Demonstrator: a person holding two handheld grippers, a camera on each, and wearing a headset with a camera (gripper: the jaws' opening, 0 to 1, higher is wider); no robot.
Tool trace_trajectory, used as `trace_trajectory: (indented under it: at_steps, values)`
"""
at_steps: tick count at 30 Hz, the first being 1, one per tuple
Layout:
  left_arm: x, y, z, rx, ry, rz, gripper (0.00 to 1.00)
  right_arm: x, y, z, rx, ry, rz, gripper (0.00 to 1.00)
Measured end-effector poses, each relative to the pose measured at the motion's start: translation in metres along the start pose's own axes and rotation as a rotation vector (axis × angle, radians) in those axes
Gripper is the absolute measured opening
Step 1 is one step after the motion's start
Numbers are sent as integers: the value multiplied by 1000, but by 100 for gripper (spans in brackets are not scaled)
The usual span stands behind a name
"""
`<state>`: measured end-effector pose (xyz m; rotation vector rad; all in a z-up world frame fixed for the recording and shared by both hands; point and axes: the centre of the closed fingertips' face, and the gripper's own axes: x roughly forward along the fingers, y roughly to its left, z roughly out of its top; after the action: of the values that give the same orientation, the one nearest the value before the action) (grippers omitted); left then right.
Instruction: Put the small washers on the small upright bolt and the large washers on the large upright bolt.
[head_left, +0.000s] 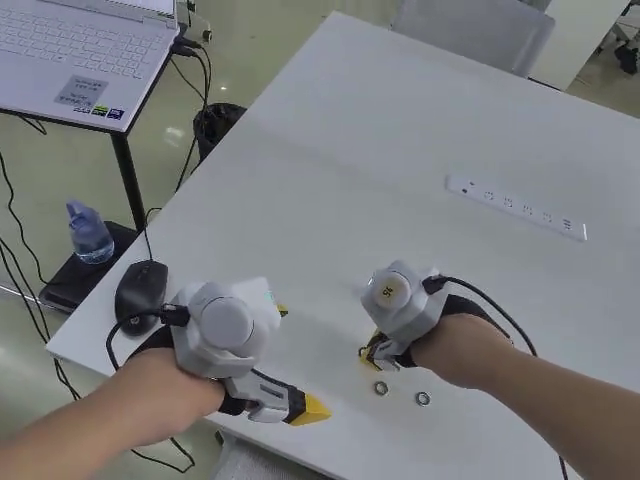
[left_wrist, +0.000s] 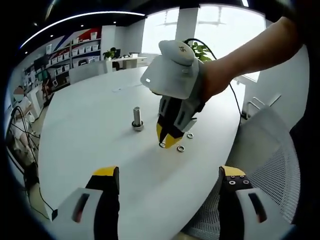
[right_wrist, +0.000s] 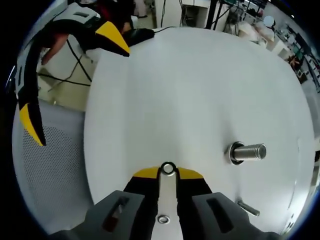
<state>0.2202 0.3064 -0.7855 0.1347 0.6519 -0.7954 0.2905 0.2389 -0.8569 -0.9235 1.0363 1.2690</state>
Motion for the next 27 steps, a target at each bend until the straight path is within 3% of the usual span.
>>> trace_trajectory:
  at_steps: [10,21,27]
  values:
    - [7,1,3,-22,1,14,81,-32,-17,-39,70,-10,-3,12]
    - [15,0,17,-43,-23,35,83,-53,-40,-83,105,10,-11,12]
    - [18,-1,19,-52,-31,38,88,-63,-55,-95,117,6,-23,12]
